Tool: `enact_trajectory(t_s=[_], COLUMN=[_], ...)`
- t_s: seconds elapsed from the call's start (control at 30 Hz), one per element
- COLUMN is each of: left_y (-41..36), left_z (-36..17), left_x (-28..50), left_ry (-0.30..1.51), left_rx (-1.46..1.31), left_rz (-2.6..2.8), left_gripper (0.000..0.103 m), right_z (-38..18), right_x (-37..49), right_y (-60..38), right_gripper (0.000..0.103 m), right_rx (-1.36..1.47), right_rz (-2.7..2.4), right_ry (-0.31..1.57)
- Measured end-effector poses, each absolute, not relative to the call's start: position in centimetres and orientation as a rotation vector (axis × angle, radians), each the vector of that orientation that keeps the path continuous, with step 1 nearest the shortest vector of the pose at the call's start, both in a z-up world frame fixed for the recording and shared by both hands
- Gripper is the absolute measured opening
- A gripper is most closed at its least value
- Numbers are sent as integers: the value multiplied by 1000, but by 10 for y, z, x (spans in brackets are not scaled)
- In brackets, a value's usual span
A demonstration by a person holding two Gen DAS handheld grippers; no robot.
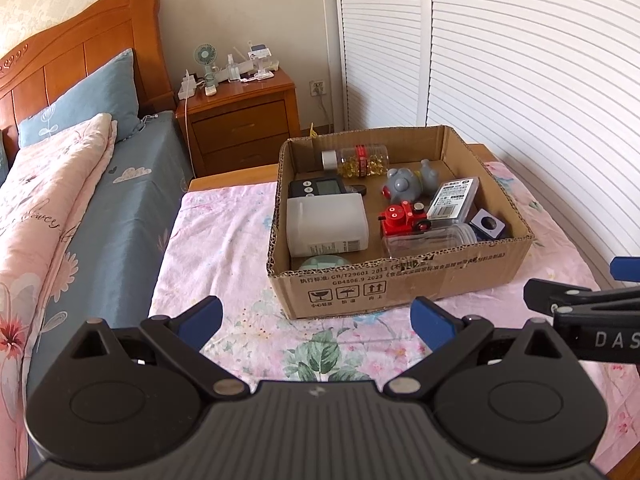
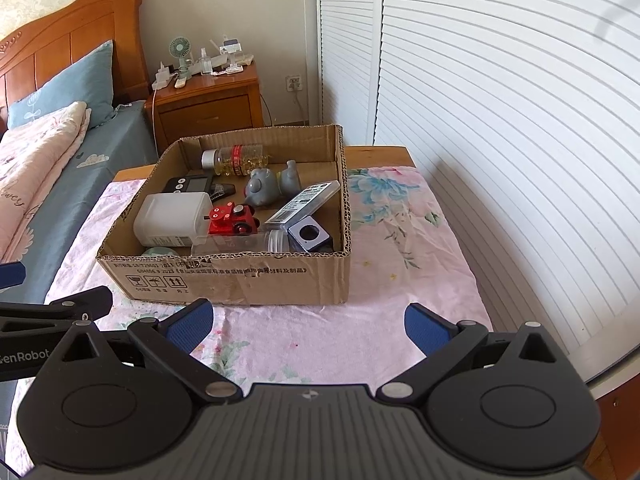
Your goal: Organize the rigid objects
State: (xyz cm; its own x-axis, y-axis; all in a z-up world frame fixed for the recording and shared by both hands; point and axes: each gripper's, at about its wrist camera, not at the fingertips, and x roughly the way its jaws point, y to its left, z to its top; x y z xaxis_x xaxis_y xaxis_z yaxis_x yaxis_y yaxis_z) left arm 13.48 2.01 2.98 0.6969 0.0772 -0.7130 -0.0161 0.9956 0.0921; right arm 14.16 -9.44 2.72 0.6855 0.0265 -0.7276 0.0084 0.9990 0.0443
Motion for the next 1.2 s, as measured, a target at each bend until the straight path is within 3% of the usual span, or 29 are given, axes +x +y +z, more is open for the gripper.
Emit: enact_trajectory(t_s=[1.2], left_y=[18], left_z=[30], left_x=[130], left_ry=[802], left_rx=[72], left_rz=[53], left_gripper=[100], right_z=[29], right_x=[136], right_y=[-96], right_gripper=[103], right_rx=[51], right_rz=[8], right_ry=[816])
